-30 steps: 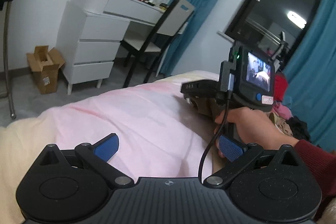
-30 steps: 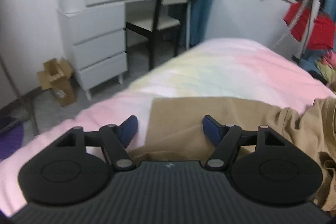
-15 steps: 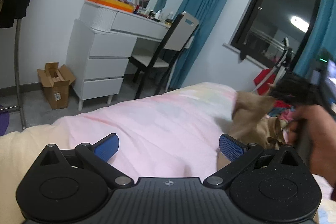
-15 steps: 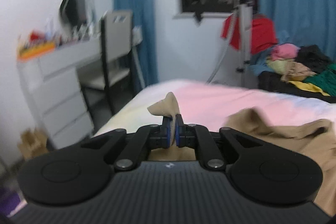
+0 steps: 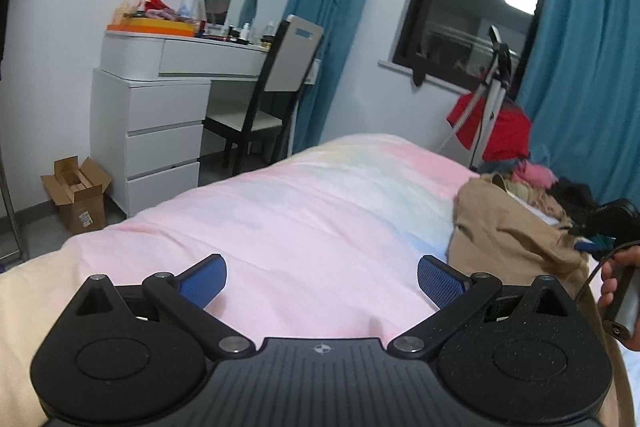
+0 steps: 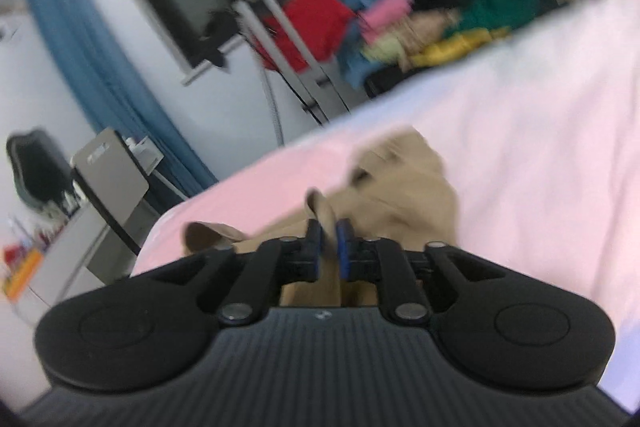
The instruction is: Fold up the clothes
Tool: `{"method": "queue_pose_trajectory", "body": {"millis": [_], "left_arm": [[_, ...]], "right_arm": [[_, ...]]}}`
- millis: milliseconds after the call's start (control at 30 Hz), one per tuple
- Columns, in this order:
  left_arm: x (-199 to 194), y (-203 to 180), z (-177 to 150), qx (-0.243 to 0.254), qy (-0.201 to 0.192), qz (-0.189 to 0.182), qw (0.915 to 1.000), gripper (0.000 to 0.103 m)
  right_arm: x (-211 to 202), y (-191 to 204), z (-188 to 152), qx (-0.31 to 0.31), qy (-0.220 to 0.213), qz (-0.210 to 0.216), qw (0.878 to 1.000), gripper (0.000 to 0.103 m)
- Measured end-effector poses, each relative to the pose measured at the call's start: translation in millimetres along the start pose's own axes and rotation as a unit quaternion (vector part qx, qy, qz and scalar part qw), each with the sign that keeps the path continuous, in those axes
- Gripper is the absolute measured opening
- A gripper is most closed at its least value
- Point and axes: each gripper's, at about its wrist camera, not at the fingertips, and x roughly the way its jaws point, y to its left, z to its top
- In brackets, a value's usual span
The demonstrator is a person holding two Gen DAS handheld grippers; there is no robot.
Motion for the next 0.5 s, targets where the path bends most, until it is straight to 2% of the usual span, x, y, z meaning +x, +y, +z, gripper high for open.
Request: {"method": "queue_pose_trajectory", "body": {"millis": [33,67,167,300,400,500], "left_arm": [[1,-4,-2,0.005,0.002,0.000,1.0000,0.103],[2,-5,-3,0.009,0.003,-0.001,1.0000,0.103],[3,-13,-9,0.017,0.008,-0.002,0.9998,0.103],[-1,-25,-16,0.037,0.014,-0.015,0.9991,0.103],[-4,-32,-21,0.054,0.015,-0.023,0.9982,0.103],[-7,-32,-21,0.053,0.011,-0.023,0.9983,0.103]], "right_arm": [[-6,-3,-4,0.000,-0.007,0.005,1.000,0.059],[-12,-4,-9,-0.002,-0.016,0.011,1.000,0.062],[-37,-1,-21,-0.005,-0.029,0.034,0.999,0.063],[-66,1,-51,0.027,-0.002,0.073,0.997,0.063],[-65,10,-73,0.034,0.037,0.075,0.996,0.062],[-57,24,-82,0.002,0.040,0.084,0.996,0.061]]}}
